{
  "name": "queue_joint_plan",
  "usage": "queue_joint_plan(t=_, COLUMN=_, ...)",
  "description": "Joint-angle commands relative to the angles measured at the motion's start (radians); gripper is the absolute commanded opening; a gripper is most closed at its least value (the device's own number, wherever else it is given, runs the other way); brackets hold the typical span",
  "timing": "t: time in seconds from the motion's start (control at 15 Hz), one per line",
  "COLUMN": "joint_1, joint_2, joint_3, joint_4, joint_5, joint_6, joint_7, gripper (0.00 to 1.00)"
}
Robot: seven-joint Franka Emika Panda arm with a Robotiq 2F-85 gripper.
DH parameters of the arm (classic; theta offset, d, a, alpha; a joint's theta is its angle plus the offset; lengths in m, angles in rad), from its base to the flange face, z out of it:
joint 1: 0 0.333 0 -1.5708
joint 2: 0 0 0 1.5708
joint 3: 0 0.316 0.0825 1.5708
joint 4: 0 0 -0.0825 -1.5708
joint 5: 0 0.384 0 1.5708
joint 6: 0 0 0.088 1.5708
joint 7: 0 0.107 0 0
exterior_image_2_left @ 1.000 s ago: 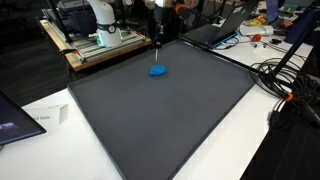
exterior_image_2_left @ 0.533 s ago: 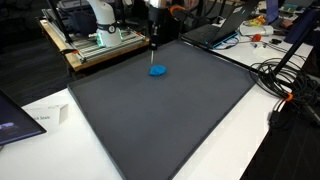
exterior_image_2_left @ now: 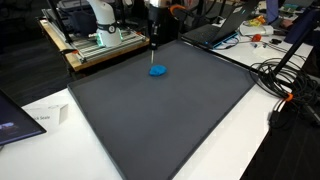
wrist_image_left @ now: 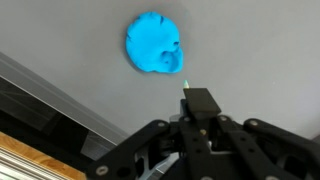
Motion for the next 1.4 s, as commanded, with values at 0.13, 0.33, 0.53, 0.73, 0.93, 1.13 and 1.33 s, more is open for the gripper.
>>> queue_joint_plan(t=0.13, joint_1=0.028, joint_2=0.032, joint_3=-0.020, joint_4=0.033, joint_5=0.000, joint_6=0.029, joint_7=0.061, gripper=0.03)
queue_joint_plan(t=0.33, joint_1=0.027, joint_2=0.046, joint_3=-0.018, joint_4=0.049, joint_5=0.000, joint_6=0.029, joint_7=0.114, gripper=0.03)
queue_joint_plan(t=0.53, joint_1=0.019, joint_2=0.059, joint_3=-0.012, joint_4=0.066, joint_5=0.000, joint_6=0.029, joint_7=0.183, gripper=0.03)
queue_joint_plan(t=0.73, joint_1=0.022, joint_2=0.074, joint_3=-0.028, joint_4=0.080, joint_5=0.000, joint_6=0.029, joint_7=0.247, gripper=0.03)
queue_joint_plan(t=0.93, joint_1=0.058, joint_2=0.086, joint_3=-0.082, joint_4=0.087, joint_5=0.000, joint_6=0.029, joint_7=0.295, gripper=0.03)
queue_joint_plan(t=1.13, joint_1=0.126, joint_2=0.105, joint_3=-0.175, joint_4=0.086, joint_5=0.000, joint_6=0.029, joint_7=0.317, gripper=0.03)
queue_joint_plan(t=1.33, joint_1=0.192, joint_2=0.137, joint_3=-0.251, joint_4=0.086, joint_5=0.000, joint_6=0.030, joint_7=0.328, gripper=0.03)
